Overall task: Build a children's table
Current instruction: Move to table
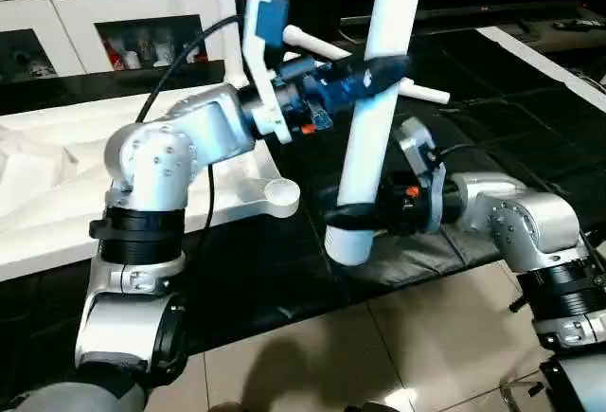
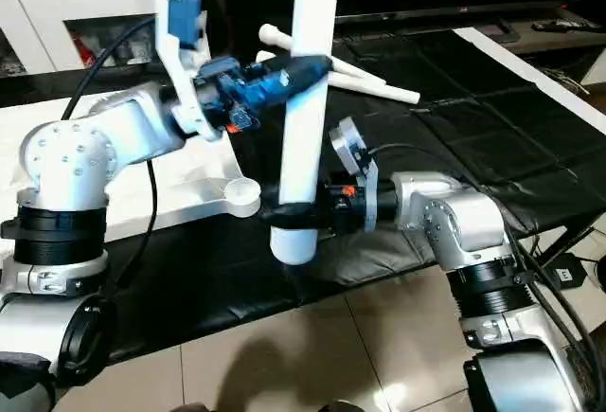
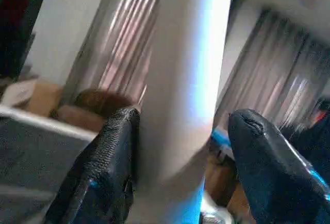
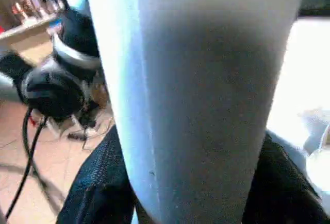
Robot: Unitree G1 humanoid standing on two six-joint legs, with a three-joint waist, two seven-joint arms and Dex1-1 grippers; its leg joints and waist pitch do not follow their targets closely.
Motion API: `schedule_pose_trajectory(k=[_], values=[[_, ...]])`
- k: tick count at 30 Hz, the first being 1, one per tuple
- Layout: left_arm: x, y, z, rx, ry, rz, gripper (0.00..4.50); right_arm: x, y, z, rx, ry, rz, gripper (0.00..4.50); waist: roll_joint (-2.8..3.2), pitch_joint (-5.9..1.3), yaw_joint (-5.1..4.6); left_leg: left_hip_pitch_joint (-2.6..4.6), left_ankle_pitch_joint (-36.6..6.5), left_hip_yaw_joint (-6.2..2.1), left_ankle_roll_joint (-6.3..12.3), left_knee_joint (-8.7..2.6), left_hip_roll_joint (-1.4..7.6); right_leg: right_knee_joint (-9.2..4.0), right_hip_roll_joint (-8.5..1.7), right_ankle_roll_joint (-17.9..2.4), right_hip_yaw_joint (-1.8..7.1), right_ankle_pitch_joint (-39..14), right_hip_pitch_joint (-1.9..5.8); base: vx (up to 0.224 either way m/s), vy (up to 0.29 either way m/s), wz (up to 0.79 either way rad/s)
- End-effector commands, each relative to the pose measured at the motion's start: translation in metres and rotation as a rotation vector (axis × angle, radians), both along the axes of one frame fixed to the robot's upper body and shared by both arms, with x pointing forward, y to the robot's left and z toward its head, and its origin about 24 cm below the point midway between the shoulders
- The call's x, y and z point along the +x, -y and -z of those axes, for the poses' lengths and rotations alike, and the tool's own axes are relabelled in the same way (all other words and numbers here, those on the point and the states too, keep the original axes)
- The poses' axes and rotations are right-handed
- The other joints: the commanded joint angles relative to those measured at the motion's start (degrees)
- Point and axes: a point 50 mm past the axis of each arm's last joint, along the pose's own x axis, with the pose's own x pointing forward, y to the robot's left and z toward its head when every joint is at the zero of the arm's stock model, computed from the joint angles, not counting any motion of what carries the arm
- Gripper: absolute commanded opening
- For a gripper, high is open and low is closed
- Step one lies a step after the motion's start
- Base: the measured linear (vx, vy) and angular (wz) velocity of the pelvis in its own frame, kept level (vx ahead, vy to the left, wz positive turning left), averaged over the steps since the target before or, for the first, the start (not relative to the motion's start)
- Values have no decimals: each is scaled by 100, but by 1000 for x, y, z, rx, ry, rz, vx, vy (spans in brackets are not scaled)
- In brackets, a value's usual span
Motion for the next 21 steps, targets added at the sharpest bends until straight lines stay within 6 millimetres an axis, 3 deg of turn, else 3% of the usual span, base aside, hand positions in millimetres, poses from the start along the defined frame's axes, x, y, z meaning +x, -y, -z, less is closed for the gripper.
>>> schedule_pose_trajectory(k=[1, 5, 11, 13, 21], values=[[-6, -3, -20, -73, 55, 40, 329, 3, 9, 0, 42, -34, 87, 200, -25, -446, 20, -26, -127, 37, 413, -399, 145, -346, -250, -1476, 195, -1011, 439, 0, 0, 0], [-6, -4, -18, -75, 36, 29, 355, 1, 7, -3, 80, -24, 104, 197, 23, -440, 37, -5, -139, 35, 394, -411, 159, -348, -242, -1447, 193, -1016, 421, 0, 0, 0], [-7, 0, -2, 46, 26, -31, 394, -3, 4, -2, 103, -34, 122, 197, -39, -439, 35, -18, -128, 34, 357, -425, 164, -363, -251, -1360, 200, -1086, 442, 0, 0, 0], [-5, 7, 1, 87, 21, -51, 401, -6, 0, 0, 102, -48, 105, 196, -17, -432, 35, -17, -118, 33, 364, -427, 167, -360, -251, -1323, 203, -1119, 428, 0, 0, 0], [-9, 25, -1, 84, 24, -3, 401, -2, -4, 7, 38, -39, 120, 196, -23, -431, 29, -38, -129, 38, 293, -421, 152, -376, -253, -1280, 206, -1168, 435, 0, 0, 0]])
